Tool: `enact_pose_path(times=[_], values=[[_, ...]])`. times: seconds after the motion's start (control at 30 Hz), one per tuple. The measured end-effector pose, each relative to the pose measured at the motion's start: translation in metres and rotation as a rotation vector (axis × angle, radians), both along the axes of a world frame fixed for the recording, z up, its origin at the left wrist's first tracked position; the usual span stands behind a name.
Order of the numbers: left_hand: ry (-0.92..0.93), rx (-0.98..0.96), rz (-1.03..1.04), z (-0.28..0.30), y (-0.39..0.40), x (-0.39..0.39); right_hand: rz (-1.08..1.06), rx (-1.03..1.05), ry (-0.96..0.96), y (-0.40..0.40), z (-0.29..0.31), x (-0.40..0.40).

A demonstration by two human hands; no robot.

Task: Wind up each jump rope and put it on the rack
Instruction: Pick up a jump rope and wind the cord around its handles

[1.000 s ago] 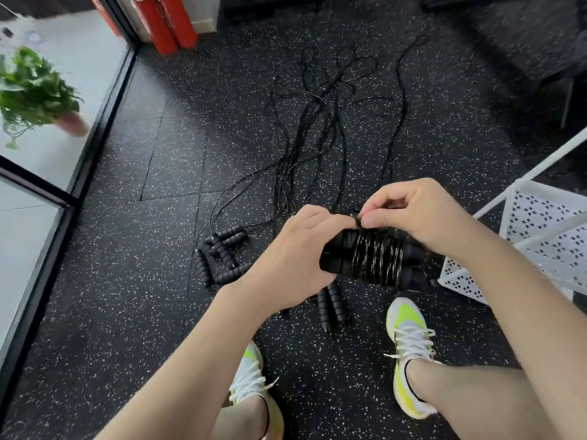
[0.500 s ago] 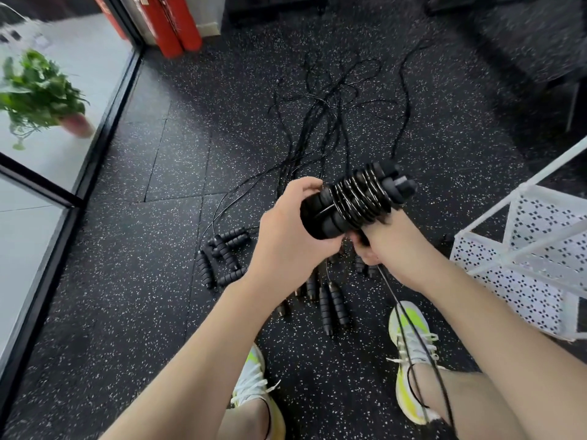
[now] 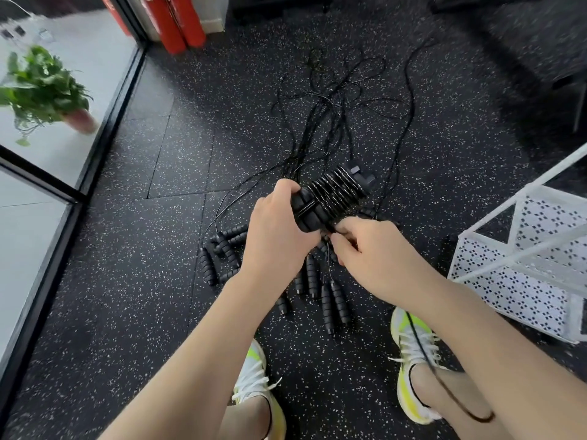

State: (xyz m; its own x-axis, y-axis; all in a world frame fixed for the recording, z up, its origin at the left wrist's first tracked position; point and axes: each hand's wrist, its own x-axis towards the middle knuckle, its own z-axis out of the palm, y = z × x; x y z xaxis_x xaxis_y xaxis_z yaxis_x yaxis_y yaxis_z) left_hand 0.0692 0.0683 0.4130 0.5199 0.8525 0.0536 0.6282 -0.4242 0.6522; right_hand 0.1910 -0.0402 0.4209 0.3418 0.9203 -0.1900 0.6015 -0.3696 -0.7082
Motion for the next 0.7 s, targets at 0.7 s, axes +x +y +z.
enact_pose_path(times=[0.7], values=[[0.069, 0.245, -0.436, -0.015, -0.011, -0.001, 0.037, 0.153, -0.373, -0.004, 0.035, 0.041]])
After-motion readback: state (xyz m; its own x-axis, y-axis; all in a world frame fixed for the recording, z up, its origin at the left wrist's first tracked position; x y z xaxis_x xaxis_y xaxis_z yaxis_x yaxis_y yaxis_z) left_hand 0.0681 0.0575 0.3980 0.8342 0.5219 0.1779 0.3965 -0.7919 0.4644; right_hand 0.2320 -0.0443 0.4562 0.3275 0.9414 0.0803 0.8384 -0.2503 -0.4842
